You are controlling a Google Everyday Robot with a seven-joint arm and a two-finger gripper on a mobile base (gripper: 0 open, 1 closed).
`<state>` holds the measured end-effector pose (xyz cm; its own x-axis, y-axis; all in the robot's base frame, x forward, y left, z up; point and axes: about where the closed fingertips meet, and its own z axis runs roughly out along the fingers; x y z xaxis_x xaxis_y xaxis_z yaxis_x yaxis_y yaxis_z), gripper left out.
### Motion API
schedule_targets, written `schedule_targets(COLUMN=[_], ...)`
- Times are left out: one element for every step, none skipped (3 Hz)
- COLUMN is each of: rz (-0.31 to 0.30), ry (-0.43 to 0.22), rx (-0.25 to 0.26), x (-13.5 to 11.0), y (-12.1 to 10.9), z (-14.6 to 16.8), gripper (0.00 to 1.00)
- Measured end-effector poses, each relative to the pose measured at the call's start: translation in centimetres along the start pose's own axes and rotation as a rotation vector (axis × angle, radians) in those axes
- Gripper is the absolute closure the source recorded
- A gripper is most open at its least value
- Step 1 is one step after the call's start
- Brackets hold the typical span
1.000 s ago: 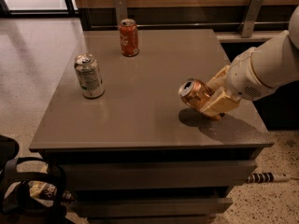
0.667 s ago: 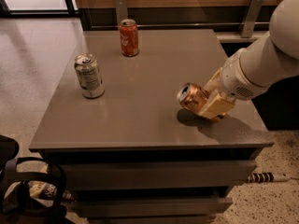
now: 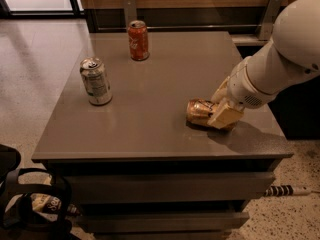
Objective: Knock orange can over
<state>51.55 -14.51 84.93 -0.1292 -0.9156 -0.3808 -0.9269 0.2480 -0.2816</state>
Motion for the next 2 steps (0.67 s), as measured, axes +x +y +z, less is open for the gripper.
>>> schedule_targets(rz=[-0.002,-0.004], ry=[-0.013,-0.013], rx=[-0.01,-0.011], x=[-0.27,-0.36], y=[-0.07,-0.02], z=[0.1,0.1], gripper=[1.0,0.87])
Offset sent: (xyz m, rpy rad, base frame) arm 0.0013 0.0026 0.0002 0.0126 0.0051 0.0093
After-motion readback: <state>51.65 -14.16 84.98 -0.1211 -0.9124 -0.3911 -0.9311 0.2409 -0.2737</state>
